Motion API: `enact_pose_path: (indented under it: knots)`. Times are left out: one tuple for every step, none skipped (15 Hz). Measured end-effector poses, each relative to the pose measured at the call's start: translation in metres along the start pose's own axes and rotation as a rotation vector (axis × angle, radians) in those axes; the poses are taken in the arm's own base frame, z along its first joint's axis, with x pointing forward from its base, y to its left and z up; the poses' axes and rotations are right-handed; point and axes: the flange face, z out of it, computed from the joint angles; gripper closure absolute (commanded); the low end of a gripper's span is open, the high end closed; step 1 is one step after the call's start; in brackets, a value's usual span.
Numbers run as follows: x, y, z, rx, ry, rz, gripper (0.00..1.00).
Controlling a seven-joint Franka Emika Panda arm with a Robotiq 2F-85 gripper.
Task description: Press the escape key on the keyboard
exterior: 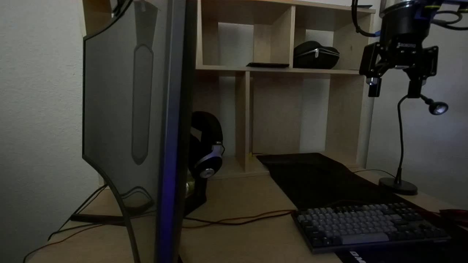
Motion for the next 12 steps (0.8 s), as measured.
enact_pose_path:
  knots:
    - [0.000, 0.000, 0.000, 0.000, 0.000, 0.001, 0.00]
    - [0.000, 0.000, 0.000, 0.000, -0.003, 0.000, 0.00]
    - [-0.001, 0.000, 0.001, 0.004, -0.011, -0.003, 0.00]
    - [-0.001, -0.001, 0.001, 0.014, -0.012, -0.002, 0.00]
    - [-0.001, -0.003, 0.001, 0.046, -0.013, 0.003, 0.00]
    - [-0.002, -0.006, 0.001, 0.081, -0.018, 0.010, 0.00]
    - [-0.002, -0.008, 0.001, 0.113, -0.022, 0.019, 0.00]
    - [-0.003, -0.010, 0.001, 0.142, -0.027, 0.028, 0.00]
    - [-0.003, -0.012, 0.001, 0.163, -0.031, 0.033, 0.00]
    - [-0.003, -0.012, 0.001, 0.170, -0.033, 0.034, 0.00]
    - [-0.003, -0.012, 0.001, 0.172, -0.034, 0.035, 0.00]
    - [-0.004, -0.012, 0.002, 0.161, -0.042, 0.034, 0.00]
